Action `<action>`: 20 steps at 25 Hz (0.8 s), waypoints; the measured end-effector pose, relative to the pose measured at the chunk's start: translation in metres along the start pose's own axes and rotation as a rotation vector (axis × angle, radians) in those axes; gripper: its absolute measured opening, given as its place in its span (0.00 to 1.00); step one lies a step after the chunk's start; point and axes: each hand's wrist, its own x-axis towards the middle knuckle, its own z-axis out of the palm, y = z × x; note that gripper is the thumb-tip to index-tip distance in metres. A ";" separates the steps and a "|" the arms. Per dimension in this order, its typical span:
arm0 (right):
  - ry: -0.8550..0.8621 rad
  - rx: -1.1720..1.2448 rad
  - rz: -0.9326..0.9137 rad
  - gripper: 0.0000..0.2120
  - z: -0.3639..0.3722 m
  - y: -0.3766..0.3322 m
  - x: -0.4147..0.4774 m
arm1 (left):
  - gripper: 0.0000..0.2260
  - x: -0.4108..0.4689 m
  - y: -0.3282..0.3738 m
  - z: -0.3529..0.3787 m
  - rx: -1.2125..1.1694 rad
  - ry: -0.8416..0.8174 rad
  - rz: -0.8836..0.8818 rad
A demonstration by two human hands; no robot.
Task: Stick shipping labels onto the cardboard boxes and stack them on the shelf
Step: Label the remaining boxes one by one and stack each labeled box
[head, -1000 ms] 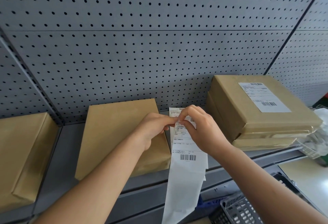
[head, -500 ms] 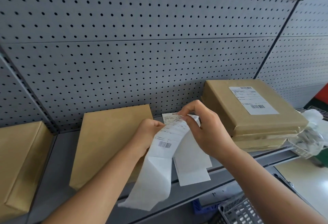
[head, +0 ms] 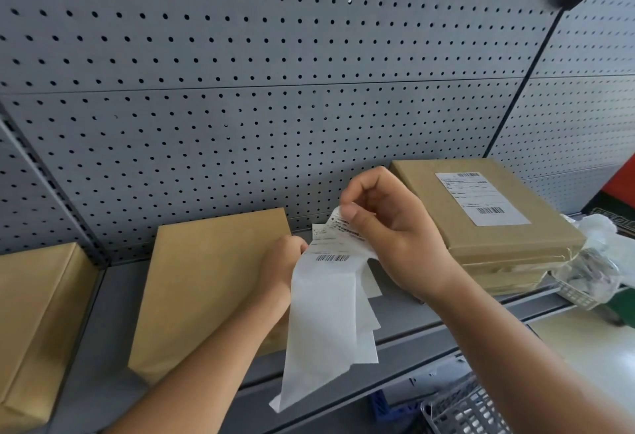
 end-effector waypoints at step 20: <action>-0.324 0.603 0.299 0.10 -0.051 0.013 0.020 | 0.08 0.007 -0.016 0.008 0.428 0.099 0.327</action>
